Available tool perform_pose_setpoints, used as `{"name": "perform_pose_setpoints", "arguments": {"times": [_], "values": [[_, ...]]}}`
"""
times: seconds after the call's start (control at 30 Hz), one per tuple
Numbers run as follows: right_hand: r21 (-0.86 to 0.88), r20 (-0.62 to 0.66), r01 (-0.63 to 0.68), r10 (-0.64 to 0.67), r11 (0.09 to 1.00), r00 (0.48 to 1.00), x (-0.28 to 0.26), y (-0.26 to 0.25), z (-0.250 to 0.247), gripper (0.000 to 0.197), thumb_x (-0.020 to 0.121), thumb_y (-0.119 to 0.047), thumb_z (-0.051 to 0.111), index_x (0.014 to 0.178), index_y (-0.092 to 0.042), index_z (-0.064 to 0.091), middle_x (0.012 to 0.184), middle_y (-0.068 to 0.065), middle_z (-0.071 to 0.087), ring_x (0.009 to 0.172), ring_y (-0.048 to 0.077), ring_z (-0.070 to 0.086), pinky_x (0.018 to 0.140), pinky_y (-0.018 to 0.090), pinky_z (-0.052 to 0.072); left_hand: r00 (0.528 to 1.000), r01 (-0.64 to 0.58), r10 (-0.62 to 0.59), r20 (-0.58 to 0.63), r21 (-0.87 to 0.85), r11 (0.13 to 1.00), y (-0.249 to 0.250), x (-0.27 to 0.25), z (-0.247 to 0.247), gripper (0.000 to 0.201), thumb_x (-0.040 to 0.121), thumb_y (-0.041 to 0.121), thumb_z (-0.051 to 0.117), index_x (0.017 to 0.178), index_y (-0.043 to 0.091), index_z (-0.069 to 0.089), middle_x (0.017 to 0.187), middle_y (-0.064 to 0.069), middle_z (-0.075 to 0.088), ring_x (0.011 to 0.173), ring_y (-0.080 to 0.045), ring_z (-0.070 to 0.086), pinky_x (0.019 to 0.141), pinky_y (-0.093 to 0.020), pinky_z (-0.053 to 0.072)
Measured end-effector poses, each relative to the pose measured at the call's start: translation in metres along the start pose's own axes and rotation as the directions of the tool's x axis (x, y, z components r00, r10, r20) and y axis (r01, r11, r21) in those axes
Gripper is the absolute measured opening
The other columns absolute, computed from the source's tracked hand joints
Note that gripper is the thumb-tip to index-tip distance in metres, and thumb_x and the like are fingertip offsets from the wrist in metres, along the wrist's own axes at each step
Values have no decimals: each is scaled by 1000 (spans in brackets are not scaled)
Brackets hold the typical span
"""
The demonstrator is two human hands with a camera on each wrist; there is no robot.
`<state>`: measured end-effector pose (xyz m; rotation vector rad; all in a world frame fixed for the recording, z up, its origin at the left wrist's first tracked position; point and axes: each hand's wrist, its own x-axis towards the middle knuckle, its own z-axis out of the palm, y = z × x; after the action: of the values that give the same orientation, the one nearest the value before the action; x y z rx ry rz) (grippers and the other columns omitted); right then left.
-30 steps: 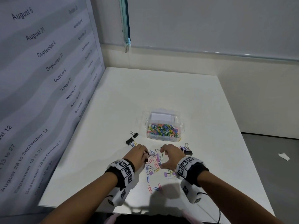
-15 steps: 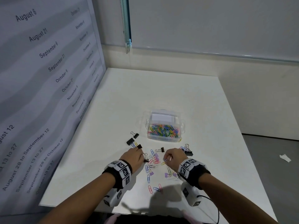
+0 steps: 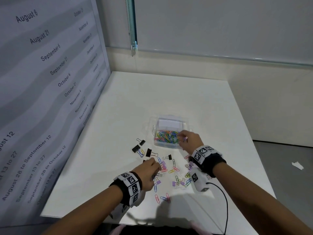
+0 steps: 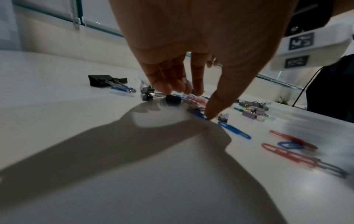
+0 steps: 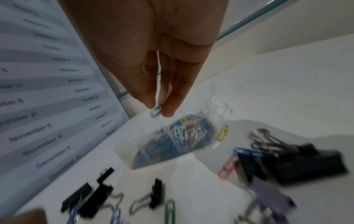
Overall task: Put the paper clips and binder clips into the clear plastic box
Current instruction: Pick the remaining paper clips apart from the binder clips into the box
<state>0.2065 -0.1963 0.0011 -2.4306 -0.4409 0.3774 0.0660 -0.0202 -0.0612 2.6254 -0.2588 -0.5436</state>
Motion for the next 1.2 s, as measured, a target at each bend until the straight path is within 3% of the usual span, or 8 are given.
{"name": "perform_pose_setpoints", "arguments": {"times": [0.1, 0.2, 0.3, 0.53, 0.7, 0.87, 1.03, 1.2], "values": [[-2, -43, 18, -18, 1000, 999, 4, -3, -8, 29, 78, -7, 66, 106, -13, 61, 91, 0, 55, 77, 16, 52, 72, 25, 45, 998, 53, -53, 16, -10, 999, 0, -1, 2, 54, 71, 8, 56, 124, 13, 45, 117, -3, 42, 99, -25, 52, 82, -33, 49], [-89, 167, 20, -4, 996, 986, -11, -1, 4, 17, 80, -5, 62, 93, -16, 62, 88, -3, 56, 77, 12, 54, 65, 16, 46, 999, 53, -53, 10, -3, 999, 0, 1, 0, 48, 74, 10, 58, 120, 9, 46, 118, -8, 41, 102, -29, 52, 85, -38, 48], [-237, 362, 34, 56, 971, 930, -28, 10, 22, 15, 79, -9, 61, 82, -24, 61, 89, -5, 59, 82, 12, 58, 73, 21, 50, 999, 54, -54, 2, 39, 998, -1, 5, -3, 48, 79, 17, 62, 123, 7, 46, 122, -10, 41, 108, -28, 49, 92, -38, 45], [-193, 303, -45, 103, 980, 947, -49, 22, 54, 71, 68, -29, 78, 129, -19, 44, 120, 2, 43, 111, 17, 48, 94, 28, 41, 992, 123, -123, -34, -4, 992, 10, 19, -1, 68, 80, 25, 68, 138, 9, 36, 131, -11, 38, 122, -27, 41, 103, -35, 39], [-117, 275, 9, 24, 993, 961, -55, 23, 67, 33, 70, -20, 75, 101, -15, 64, 93, 1, 49, 75, 7, 44, 68, 18, 32, 986, 153, -159, -55, -93, 984, 18, 26, -2, 50, 80, 20, 69, 125, 10, 50, 124, -10, 45, 114, -25, 48, 97, -31, 41], [-118, 280, 21, 13, 993, 960, -54, 25, 61, 9, 77, -16, 67, 85, -18, 68, 86, -3, 51, 76, 11, 45, 60, 10, 30, 982, 176, -182, -51, -111, 978, 15, 24, -4, 29, 87, 6, 52, 116, 9, 55, 117, -11, 54, 108, -25, 54, 92, -30, 42], [-108, 277, 9, 21, 994, 961, -49, 30, 50, 39, 69, -21, 74, 105, -22, 58, 99, -4, 46, 75, 3, 42, 74, 18, 33, 974, 199, -215, -70, -181, 963, 6, 18, -9, 26, 88, 2, 46, 110, 8, 57, 109, -10, 62, 98, -23, 58, 91, -30, 44], [-237, 476, 112, 15, 965, 879, -48, 30, 43, 77, 60, -30, 85, 127, -23, 47, 116, 0, 38, 100, 16, 46, 85, 24, 41, 970, 226, -240, -49, -200, 953, 0, 16, -13, 24, 89, 2, 47, 109, 7, 58, 93, -1, 55, 98, -24, 60, 92, -31, 46]]}}
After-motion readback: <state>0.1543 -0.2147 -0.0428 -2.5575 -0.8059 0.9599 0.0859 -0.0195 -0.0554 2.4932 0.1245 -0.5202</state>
